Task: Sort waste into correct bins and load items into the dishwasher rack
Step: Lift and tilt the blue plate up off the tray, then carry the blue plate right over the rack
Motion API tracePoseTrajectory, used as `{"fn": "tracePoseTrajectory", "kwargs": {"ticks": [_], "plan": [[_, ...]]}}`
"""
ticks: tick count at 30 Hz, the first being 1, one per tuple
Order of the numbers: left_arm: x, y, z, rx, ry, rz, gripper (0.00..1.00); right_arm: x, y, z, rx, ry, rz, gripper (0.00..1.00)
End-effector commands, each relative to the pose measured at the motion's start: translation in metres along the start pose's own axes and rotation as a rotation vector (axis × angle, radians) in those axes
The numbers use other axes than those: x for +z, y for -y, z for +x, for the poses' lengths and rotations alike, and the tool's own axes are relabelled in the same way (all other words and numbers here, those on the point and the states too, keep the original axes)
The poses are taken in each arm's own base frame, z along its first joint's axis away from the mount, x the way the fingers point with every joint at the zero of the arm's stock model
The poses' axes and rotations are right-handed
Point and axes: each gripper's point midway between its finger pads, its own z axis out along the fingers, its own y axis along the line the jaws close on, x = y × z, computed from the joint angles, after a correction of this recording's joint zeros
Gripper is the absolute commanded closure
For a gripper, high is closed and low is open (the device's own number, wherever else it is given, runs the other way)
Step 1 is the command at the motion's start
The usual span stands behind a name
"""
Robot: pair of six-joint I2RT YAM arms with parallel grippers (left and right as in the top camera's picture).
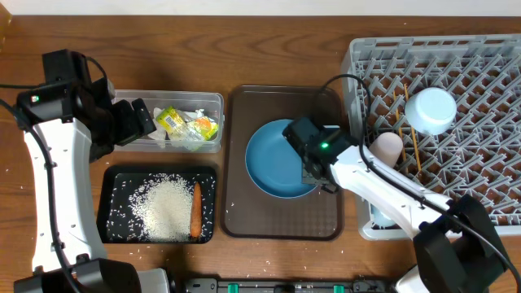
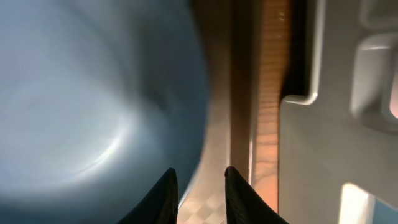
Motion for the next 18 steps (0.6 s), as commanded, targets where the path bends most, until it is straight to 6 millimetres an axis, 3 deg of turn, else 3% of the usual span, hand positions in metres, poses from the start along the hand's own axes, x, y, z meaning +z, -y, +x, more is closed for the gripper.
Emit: {"fn": "tracePoseTrajectory", "kwargs": {"ticks": [1, 10, 18], "plan": [[0.0018, -0.0039, 0.0009, -0.01, -0.007, -0.015, 0.03, 0.0072, 0.0109, -0.0037, 0.073, 0.011, 0.022, 0.78], [0.0018, -0.0039, 0.0009, -0.01, -0.007, -0.015, 0.03, 0.0116, 0.0044, -0.0023, 0.085, 0.0, -0.021, 0.96], [0.0018, -0.0039, 0.0009, -0.01, -0.007, -0.015, 0.03, 0.0115, 0.0046, -0.0012, 0.083, -0.004, -0.019, 0.99]]}}
